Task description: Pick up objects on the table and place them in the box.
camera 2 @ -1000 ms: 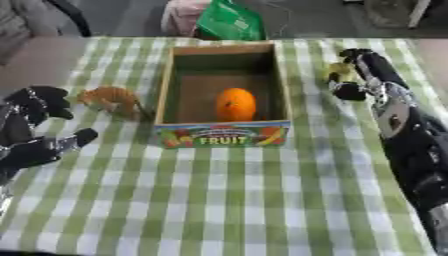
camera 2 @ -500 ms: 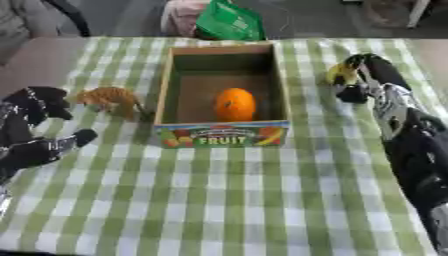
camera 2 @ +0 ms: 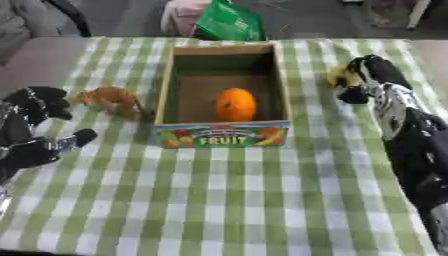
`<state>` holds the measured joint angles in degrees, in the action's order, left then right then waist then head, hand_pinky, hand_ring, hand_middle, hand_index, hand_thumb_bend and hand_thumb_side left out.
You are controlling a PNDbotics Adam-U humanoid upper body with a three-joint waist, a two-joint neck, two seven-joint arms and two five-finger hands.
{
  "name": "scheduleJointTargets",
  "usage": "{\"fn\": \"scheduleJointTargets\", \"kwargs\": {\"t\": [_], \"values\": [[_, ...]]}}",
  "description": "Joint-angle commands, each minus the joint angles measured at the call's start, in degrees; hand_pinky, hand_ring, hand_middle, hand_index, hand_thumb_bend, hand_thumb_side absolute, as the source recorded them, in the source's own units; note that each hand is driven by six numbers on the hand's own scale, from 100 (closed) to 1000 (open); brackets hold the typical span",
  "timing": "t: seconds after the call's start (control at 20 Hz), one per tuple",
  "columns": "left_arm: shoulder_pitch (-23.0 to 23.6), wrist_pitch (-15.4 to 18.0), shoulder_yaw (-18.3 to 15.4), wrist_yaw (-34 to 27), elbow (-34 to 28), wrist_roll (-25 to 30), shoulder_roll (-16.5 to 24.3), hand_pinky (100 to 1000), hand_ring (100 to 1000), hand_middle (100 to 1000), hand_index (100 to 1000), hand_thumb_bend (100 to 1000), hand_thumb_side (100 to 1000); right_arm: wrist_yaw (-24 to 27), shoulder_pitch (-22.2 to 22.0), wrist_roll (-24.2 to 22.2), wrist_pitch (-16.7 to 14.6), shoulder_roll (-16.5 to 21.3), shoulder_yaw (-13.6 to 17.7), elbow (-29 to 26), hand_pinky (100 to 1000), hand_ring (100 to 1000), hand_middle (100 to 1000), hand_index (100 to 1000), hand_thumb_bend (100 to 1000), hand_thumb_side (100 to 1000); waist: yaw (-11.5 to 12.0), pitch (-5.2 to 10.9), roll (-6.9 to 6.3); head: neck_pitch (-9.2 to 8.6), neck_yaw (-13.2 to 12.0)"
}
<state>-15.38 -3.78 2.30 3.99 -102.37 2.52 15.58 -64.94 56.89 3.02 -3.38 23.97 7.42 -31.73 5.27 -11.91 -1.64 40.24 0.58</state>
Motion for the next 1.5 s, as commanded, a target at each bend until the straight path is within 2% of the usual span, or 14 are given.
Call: {"fn": "scheduleJointTargets", "kwargs": {"t": [0.05, 0.2, 0.4, 0.65, 0.7, 0.75, 1.1, 1.25, 1.5], "values": [[-0.61, 0.07, -0.05, -0.23, -1.15, 0.08, 0.41, 677, 525, 527, 675, 797, 147, 0.0, 0.55, 2.92, -0.15, 1.22, 0.47, -1.38, 619, 720, 398, 385, 100, 225, -0.09, 1.05, 0.05, -0.11, -0.17], [-0.61, 0.07, -0.01, -0.24, -1.14, 0.14, 0.39, 677, 525, 528, 675, 795, 148, 1.72, 0.54, 5.21, -0.89, 1.25, 0.49, -2.54, 620, 721, 393, 376, 100, 213, -0.2, 1.16, 0.11, -0.07, -0.3], [-0.5, 0.04, -0.07, -0.22, -1.11, 0.08, 0.41, 678, 525, 528, 675, 792, 148, 4.42, 0.88, 5.79, -2.64, 1.39, -0.09, -5.42, 625, 723, 393, 376, 100, 204, -0.31, 1.32, 0.22, 0.02, -0.45], [-0.43, 0.03, -0.06, -0.25, -1.1, 0.05, 0.44, 677, 525, 528, 676, 791, 149, 8.08, 1.51, 4.73, -5.26, 1.19, -1.35, -10.72, 632, 724, 395, 379, 100, 199, -0.42, 1.54, 0.32, 0.06, -0.5], [-0.43, 0.03, -0.05, -0.25, -1.09, 0.06, 0.43, 677, 525, 528, 676, 791, 150, 8.77, 1.61, 4.36, -5.55, 1.09, -1.58, -11.6, 634, 724, 395, 379, 100, 249, -0.41, 1.58, 0.33, 0.05, -0.5], [-0.42, 0.03, -0.05, -0.25, -1.09, 0.06, 0.43, 677, 525, 528, 676, 790, 149, 9.57, 1.78, 3.93, -5.9, 0.91, -1.87, -12.56, 635, 725, 396, 380, 100, 198, -0.41, 1.62, 0.33, 0.06, -0.51], [-0.35, 0.02, 0.01, -0.24, -1.06, 0.08, 0.42, 677, 525, 528, 675, 785, 150, 12.98, 2.21, 1.46, -6.76, 0.28, -3.12, -16.46, 641, 724, 401, 386, 100, 201, -0.23, 1.81, 0.35, 0.05, -0.3], [-0.41, 0.02, 0.2, -0.29, -1.02, 0.24, 0.36, 677, 525, 528, 676, 784, 150, 14.79, 3.88, 0.21, -8.57, -2.14, -5.31, -19.27, 641, 723, 401, 387, 100, 203, 0.01, 1.87, 0.32, -0.08, -0.06], [-0.38, 0.02, 0.34, -0.33, -0.99, 0.35, 0.31, 677, 525, 528, 675, 784, 151, 16.07, 5.39, -2.2, -10.93, -5.06, -7.08, -21.58, 639, 717, 401, 385, 100, 203, 0.19, 1.93, 0.28, -0.16, 0.22]]}}
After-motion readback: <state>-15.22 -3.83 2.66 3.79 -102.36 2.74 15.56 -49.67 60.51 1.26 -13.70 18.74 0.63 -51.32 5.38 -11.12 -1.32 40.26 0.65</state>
